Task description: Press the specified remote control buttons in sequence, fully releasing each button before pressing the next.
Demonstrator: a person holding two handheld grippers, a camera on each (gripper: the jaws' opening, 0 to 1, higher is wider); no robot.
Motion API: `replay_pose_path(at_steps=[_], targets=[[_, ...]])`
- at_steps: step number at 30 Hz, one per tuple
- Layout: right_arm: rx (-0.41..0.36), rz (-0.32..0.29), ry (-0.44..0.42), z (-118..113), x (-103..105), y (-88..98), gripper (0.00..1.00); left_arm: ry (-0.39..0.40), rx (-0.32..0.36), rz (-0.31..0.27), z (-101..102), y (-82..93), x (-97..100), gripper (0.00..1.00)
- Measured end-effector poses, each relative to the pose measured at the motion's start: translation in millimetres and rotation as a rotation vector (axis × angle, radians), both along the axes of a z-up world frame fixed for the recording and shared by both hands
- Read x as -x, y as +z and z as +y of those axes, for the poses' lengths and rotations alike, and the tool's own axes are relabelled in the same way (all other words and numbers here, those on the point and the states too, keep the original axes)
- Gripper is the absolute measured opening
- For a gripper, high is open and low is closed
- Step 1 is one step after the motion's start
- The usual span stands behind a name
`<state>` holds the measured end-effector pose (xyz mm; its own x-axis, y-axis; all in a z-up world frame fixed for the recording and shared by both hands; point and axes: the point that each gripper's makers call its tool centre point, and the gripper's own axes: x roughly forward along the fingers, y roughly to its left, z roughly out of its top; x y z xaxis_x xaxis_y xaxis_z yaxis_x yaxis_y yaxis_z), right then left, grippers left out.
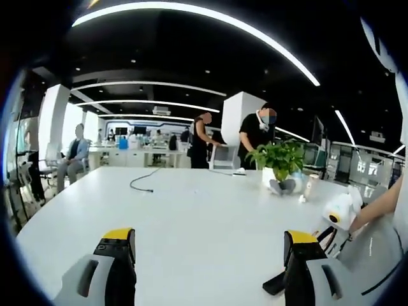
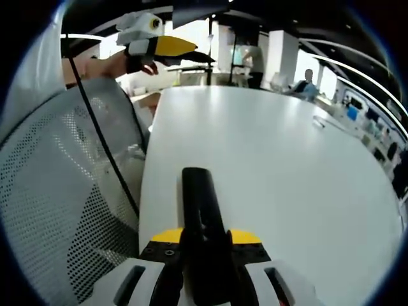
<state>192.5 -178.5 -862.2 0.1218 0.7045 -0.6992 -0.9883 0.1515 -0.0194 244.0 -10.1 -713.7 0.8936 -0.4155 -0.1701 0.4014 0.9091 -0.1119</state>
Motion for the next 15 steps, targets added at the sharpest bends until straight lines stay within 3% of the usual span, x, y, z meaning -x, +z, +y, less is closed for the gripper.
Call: replay_pose_path(at_steps=[4,15], targets=[[-0.011,-0.002,-0.002,0.5,0.0,0.1,0.22,-0.025,-0.001,0.012,-4.5,-3.4,1.8,1.00],[-0.002,-0.004,0.008,1.0,0.0,0.6,0.22,-0.056,-0.032,-0.041,-12.5,6.0,6.0,1.00]])
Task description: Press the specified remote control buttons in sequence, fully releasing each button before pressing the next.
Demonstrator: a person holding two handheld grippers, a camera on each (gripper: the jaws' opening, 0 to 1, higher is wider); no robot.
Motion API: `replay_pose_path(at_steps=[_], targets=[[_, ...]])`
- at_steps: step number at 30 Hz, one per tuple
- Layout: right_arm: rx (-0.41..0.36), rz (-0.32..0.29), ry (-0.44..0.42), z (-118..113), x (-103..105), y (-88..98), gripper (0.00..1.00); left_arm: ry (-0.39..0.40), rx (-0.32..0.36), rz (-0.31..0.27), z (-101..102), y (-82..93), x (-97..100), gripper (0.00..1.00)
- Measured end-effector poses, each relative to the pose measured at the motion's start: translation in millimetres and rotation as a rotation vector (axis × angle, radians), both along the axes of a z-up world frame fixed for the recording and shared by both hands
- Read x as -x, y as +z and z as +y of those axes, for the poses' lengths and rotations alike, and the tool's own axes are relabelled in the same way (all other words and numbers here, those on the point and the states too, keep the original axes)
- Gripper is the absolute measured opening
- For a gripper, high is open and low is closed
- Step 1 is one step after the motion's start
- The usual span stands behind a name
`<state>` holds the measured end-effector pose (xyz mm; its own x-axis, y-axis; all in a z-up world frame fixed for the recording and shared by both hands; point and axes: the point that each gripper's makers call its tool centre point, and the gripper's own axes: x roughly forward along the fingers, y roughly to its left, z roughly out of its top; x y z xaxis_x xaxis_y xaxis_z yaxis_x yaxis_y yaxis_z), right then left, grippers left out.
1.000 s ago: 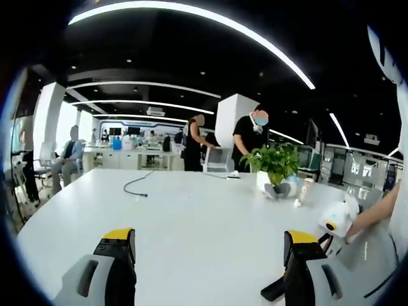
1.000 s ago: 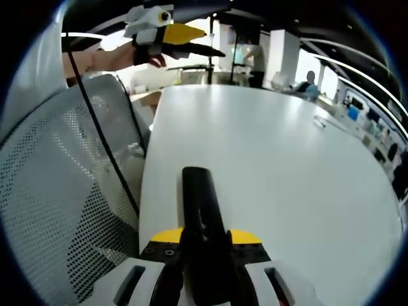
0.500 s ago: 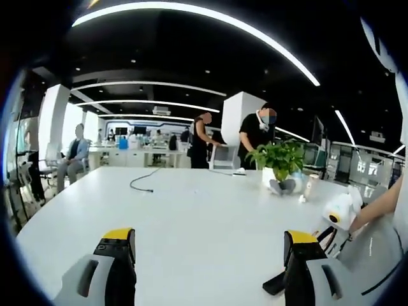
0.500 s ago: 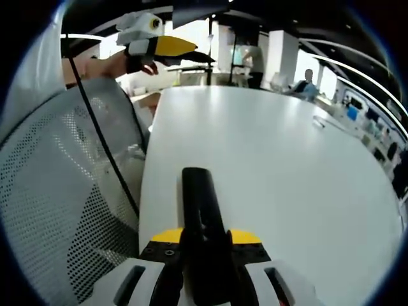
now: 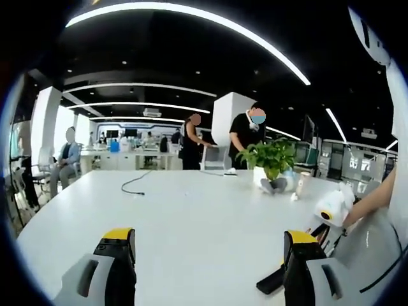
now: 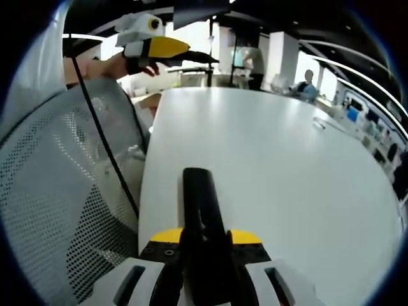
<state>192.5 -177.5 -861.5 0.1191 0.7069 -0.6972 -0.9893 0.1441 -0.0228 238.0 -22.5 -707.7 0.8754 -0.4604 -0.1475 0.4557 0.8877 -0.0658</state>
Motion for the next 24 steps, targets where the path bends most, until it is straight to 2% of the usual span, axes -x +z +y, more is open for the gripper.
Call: replay_pose_path(at_steps=[2,6,10,14,24], targets=[[0.005,0.000,0.004,-0.3,-0.3,-0.6,0.22,-0.010,-0.016,-0.014,-3.2,1.5,1.7,1.00],[0.011,0.001,0.009,-0.2,-0.1,-0.4,0.22,-0.008,-0.013,-0.002,-8.7,1.2,5.6,1.00],[0.028,0.002,0.009,-0.1,-0.2,-0.5,0.22,0.003,0.026,-0.013,-7.4,5.5,5.6,1.00],[0.039,0.005,0.013,-0.4,-0.3,-0.9,0.22,-0.002,0.009,-0.006,-3.5,-0.9,-0.3,1.00],[0.081,0.013,0.034,-1.0,-0.8,-1.1,0.21,-0.019,0.029,-0.005,-8.7,2.1,3.9,0.99]])
